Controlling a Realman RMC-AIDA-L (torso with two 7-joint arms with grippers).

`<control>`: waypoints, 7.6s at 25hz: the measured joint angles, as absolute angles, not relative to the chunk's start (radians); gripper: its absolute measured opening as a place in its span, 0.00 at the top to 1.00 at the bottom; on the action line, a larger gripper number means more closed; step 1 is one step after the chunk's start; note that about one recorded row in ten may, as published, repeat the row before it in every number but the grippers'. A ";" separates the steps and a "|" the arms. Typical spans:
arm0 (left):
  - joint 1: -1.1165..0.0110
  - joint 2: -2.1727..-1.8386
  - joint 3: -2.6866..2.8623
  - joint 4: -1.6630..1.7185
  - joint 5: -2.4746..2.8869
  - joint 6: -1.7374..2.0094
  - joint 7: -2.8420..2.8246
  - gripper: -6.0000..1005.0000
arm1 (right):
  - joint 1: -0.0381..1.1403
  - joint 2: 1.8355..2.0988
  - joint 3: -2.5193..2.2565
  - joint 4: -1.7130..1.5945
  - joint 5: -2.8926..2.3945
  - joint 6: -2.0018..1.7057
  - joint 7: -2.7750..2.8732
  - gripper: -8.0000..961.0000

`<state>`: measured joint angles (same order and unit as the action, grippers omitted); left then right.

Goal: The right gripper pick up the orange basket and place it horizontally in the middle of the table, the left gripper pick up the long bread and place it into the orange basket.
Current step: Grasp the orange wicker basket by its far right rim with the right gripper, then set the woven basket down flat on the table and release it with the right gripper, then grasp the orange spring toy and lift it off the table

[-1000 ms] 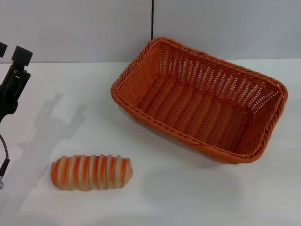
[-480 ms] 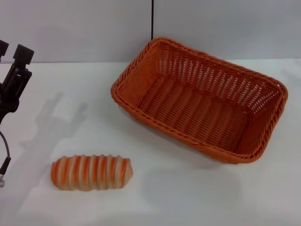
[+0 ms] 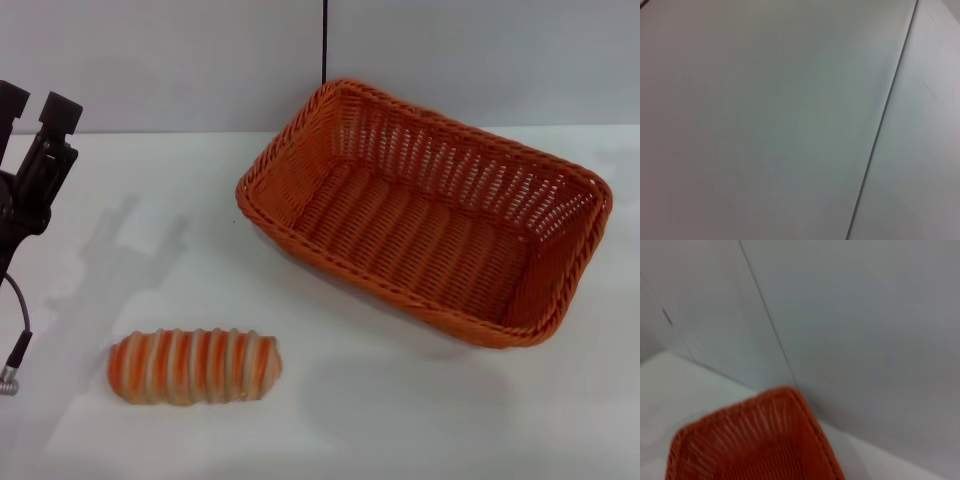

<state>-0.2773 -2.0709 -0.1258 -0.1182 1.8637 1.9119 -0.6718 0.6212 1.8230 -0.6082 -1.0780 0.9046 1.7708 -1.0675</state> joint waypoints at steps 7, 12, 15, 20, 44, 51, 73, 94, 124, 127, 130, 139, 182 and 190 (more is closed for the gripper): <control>-0.273 -2.071 -0.126 -0.132 1.864 1.908 -0.672 0.16 | 0.726 1.837 -0.632 -0.930 0.734 1.715 -1.093 0.35; -0.270 -2.071 -0.126 -0.132 1.866 1.907 -0.672 0.16 | 0.730 1.843 -0.665 -0.909 0.721 1.674 -1.093 0.35; -0.269 -2.071 -0.126 -0.132 1.867 1.904 -0.672 0.16 | 0.728 1.845 -0.666 -0.890 0.719 1.666 -1.099 0.36; -0.267 -2.071 -0.125 -0.132 1.867 1.897 -0.672 0.17 | 0.725 1.845 -0.666 -0.842 0.717 1.654 -1.126 0.36; -0.267 -2.072 -0.120 -0.133 1.870 1.883 -0.672 0.17 | 0.745 1.870 -0.747 -0.661 0.718 1.467 -1.163 0.40; -0.266 -2.072 -0.120 -0.134 1.870 1.882 -0.672 0.18 | 0.740 1.874 -0.746 -0.666 0.722 1.464 -1.173 0.57; -0.264 -2.072 -0.124 -0.140 1.869 1.873 -0.672 0.18 | 0.606 1.890 -0.740 -0.886 1.032 1.606 -1.331 0.80; -0.273 -2.072 -0.126 -0.152 1.865 1.872 -0.672 0.19 | 0.602 1.837 -0.767 -1.034 1.105 1.864 -1.413 0.80; -0.268 -2.071 -0.126 -0.166 1.870 1.864 -0.672 0.20 | 0.620 1.888 -0.806 -0.813 1.030 1.699 -1.520 0.69; -0.268 -2.071 -0.126 -0.166 1.870 1.864 -0.672 0.20 | 0.620 1.889 -0.802 -0.813 1.030 1.698 -1.522 0.58; -0.270 -2.071 -0.126 -0.166 1.870 1.864 -0.672 0.20 | 0.614 1.892 -0.798 -0.817 1.029 1.683 -1.523 0.44; -0.268 -2.068 -0.120 -0.155 1.870 1.875 -0.675 0.20 | 0.569 1.944 -0.566 -0.822 1.075 1.647 -1.651 0.41; -0.099 -2.051 0.400 0.325 1.899 1.680 -0.932 0.22 | 0.347 2.041 -0.221 -0.390 1.672 1.511 -1.905 0.41; -0.099 -2.048 0.404 0.325 1.931 1.619 -0.931 0.22 | 0.344 2.045 -0.222 -0.381 1.656 1.499 -1.901 0.41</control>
